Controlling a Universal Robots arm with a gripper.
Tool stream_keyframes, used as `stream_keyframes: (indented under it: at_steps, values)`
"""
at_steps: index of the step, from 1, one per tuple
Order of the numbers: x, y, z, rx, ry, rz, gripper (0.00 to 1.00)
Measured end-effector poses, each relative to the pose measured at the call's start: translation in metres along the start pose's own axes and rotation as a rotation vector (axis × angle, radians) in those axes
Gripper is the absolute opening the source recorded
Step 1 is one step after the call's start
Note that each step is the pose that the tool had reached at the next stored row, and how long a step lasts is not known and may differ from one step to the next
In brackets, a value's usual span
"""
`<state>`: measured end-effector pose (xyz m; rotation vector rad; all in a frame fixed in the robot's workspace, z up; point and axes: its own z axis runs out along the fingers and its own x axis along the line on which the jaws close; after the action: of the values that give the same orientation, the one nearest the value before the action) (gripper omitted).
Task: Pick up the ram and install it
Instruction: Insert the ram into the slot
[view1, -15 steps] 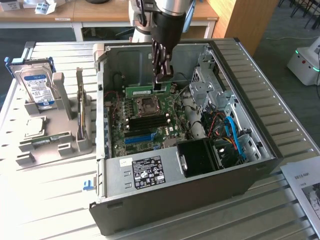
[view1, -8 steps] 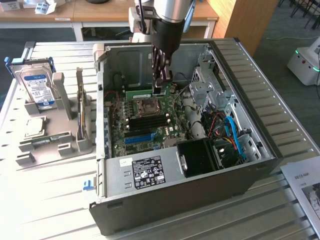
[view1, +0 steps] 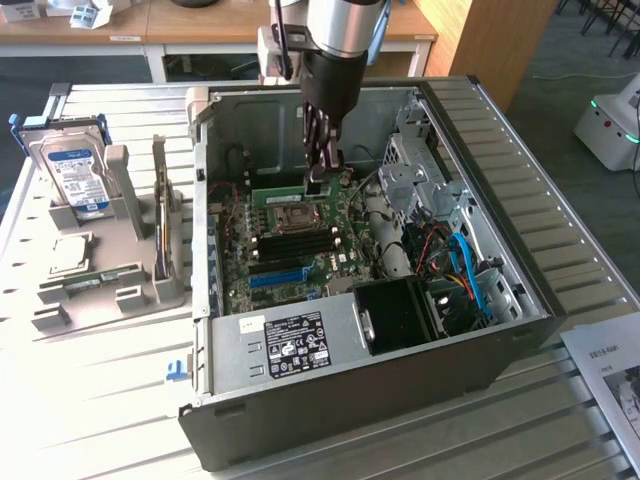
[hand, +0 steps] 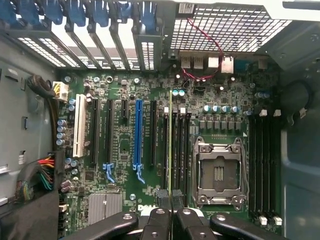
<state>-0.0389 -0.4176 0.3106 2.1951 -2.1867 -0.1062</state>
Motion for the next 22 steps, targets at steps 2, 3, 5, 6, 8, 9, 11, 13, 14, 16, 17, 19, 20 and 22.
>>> stream_keyframes:
  at_steps: [2, 3, 5, 6, 8, 9, 11, 13, 14, 16, 17, 19, 20, 22]
  values:
    - [0.0, -0.0002, 0.0023, 0.0, -0.0001, 0.0, 0.12]
    - [0.0, -0.0003, 0.0034, 0.0, 0.0, 0.0, 0.12]
    - [0.0, -0.0004, 0.0055, 0.0, 0.0, 0.0, 0.12]
    - [0.0, -0.0005, 0.0066, 0.0, 0.0, 0.0, 0.12]
    - [0.0, -0.0006, 0.0086, 0.0, 0.0, 0.0, 0.12]
    - [0.0, -0.0007, 0.0096, 0.0, 0.0, 0.0, 0.12]
    - [0.0, -0.0009, 0.0116, 0.0, 0.0, 0.0, 0.12]
    - [0.0, -0.001, 0.0134, 0.0, 0.0, 0.0, 0.12]
    - [0.0, -0.0011, 0.0143, 0.0, -0.0001, 0.0, 0.12]
    - [0.0, -0.0012, 0.0161, 0.0, 0.0, 0.0, 0.12]
    - [0.0, -0.0013, 0.0171, 0.0, 0.0, 0.0, 0.12]
    - [0.0, -0.0015, 0.0191, 0.0, 0.0, 0.0, 0.12]
    - [0.0, -0.0016, 0.0202, 0.0001, 0.0, 0.0, 0.12]
    - [0.0, -0.0017, 0.0224, 0.0001, 0.0, 0.0, 0.12]
